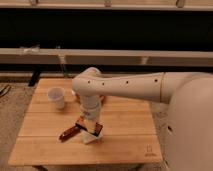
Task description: Place the eraser on the white sponge
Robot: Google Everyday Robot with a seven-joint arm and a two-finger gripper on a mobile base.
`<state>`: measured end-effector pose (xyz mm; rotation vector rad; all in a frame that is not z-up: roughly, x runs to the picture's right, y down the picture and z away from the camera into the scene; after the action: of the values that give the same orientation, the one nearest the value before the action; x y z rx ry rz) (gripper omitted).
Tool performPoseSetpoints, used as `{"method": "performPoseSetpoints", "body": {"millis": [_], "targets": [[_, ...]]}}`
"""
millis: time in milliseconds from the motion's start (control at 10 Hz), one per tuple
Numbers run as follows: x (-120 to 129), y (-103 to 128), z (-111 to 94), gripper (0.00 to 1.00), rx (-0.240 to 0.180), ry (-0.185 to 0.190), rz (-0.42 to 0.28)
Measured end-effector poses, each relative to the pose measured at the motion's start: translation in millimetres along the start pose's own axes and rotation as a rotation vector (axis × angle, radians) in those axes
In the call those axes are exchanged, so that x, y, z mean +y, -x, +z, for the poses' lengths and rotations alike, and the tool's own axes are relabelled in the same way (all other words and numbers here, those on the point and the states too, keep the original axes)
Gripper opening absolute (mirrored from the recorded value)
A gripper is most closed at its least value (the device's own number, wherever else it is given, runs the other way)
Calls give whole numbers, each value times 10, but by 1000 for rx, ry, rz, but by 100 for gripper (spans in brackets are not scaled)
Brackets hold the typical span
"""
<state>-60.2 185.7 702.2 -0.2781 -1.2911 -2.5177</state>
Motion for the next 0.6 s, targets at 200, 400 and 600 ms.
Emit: {"method": "performPoseSetpoints", "body": {"millis": [200, 400, 600], "targets": [[-30, -22, 142, 0, -31, -19, -19], [-52, -22, 245, 3, -50, -29, -28], [-60, -16, 330, 22, -65, -34, -25]]}}
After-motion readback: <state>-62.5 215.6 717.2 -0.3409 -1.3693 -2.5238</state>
